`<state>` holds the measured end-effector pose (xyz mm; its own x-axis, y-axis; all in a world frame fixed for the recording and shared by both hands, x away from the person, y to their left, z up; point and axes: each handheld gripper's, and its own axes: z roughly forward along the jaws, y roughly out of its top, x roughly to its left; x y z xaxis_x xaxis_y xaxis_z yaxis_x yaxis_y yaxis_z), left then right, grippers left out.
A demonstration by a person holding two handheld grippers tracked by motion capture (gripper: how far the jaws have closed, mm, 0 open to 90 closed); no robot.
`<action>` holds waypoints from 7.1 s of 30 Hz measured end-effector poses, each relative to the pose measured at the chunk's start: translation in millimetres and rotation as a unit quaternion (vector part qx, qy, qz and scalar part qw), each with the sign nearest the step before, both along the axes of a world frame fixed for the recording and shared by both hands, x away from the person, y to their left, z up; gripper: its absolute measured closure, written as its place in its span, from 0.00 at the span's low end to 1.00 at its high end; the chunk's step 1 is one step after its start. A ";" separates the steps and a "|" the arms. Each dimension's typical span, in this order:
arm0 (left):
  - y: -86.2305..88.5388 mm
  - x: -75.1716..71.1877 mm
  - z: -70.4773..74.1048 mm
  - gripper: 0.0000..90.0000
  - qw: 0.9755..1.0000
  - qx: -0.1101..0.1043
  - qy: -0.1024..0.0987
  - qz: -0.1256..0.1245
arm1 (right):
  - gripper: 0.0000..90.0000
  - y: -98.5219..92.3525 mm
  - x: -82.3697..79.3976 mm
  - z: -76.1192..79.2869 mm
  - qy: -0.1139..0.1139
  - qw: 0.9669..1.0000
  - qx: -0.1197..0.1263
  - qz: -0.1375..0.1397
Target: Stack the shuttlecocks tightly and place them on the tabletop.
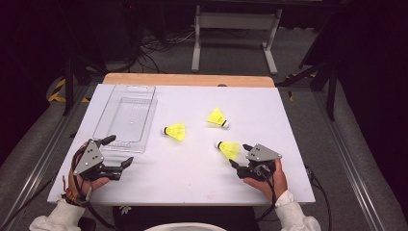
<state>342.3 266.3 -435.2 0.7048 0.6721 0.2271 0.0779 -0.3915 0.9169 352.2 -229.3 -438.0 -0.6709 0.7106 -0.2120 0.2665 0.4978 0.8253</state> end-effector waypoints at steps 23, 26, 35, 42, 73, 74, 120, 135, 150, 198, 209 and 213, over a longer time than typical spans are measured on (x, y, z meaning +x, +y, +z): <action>7.5 -11.2 -2.9 0.10 1.000 -0.015 -0.008 -0.007 | 0.78 26.9 11.8 -9.6 0.055 0.998 -0.021 0.006; 7.3 -11.1 -3.5 0.10 1.000 -0.014 -0.006 -0.008 | 0.86 27.9 12.8 -10.4 0.054 0.998 -0.024 0.007; 6.9 -9.4 -4.8 0.10 1.000 -0.017 0.001 -0.010 | 1.00 21.2 10.3 -7.6 0.048 0.998 -0.028 0.002; 5.8 -9.1 -5.2 0.10 1.000 -0.013 0.000 -0.012 | 1.00 19.3 8.5 -5.4 0.042 0.999 -0.023 0.007; 4.9 -6.0 -7.8 0.10 1.000 -0.011 0.008 -0.015 | 1.00 19.2 15.7 11.8 0.002 1.000 0.000 0.014; 4.9 -5.8 -7.8 0.10 1.000 -0.010 0.008 -0.014 | 1.00 20.9 16.6 11.8 0.002 1.000 0.000 0.016; 7.0 -6.3 -8.0 0.10 1.000 -0.015 0.009 -0.021 | 1.00 85.5 56.0 4.6 0.007 0.998 0.005 0.067; 6.5 -6.2 -8.1 0.09 1.000 -0.014 0.009 -0.023 | 1.00 98.7 64.3 1.4 0.008 0.997 0.004 0.080; 6.5 -6.9 -7.3 0.09 1.000 -0.014 0.006 -0.027 | 1.00 114.5 70.9 0.8 0.010 0.995 0.002 0.094; 5.5 -6.9 -8.2 0.09 0.999 -0.010 0.011 -0.039 | 0.89 140.2 97.6 -20.3 0.069 0.993 -0.040 0.087; 5.1 -7.7 -7.6 0.09 0.999 -0.010 0.009 -0.039 | 0.76 139.3 97.1 -20.9 0.074 0.993 -0.051 0.079; 5.2 -7.7 -7.5 0.09 0.999 -0.010 0.009 -0.039 | 0.70 137.6 95.7 -17.4 0.069 0.993 -0.047 0.079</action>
<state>334.6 271.5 -442.6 0.7588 0.6196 0.2008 0.0652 -0.3790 0.9231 447.9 -91.7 -455.4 -0.7996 0.5759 -0.1703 0.2870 0.6154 0.7341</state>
